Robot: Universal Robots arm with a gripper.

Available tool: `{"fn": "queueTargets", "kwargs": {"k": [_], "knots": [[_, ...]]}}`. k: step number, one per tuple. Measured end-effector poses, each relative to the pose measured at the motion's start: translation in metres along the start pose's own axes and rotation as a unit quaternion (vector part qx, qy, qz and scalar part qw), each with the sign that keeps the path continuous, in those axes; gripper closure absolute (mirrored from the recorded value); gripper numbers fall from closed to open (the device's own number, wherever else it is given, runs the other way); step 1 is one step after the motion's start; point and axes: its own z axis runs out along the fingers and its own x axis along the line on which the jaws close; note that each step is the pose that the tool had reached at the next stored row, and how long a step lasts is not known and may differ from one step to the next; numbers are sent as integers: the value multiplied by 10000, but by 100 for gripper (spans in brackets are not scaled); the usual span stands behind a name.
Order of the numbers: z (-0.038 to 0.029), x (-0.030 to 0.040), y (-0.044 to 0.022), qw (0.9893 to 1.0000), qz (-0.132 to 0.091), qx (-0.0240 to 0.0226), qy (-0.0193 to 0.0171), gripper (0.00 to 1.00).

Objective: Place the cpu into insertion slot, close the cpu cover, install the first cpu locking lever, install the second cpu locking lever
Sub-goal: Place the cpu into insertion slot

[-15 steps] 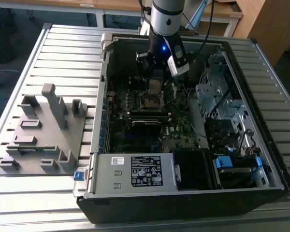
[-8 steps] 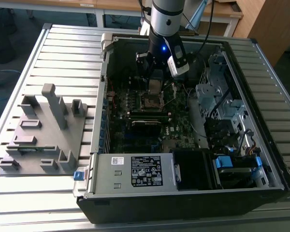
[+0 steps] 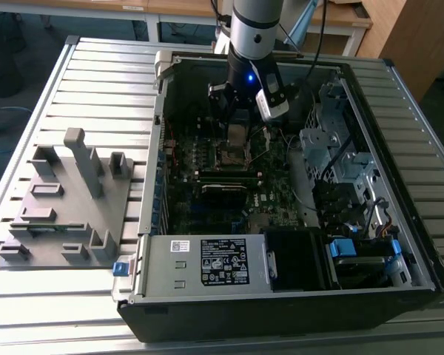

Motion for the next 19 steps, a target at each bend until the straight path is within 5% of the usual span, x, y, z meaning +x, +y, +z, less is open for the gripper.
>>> {"fn": "queueTargets", "kwargs": {"k": [13, 19], "knots": [[159, 37, 113, 10000, -19, 63, -10, 46], [166, 37, 113, 10000, -19, 80, -10, 46]]}}
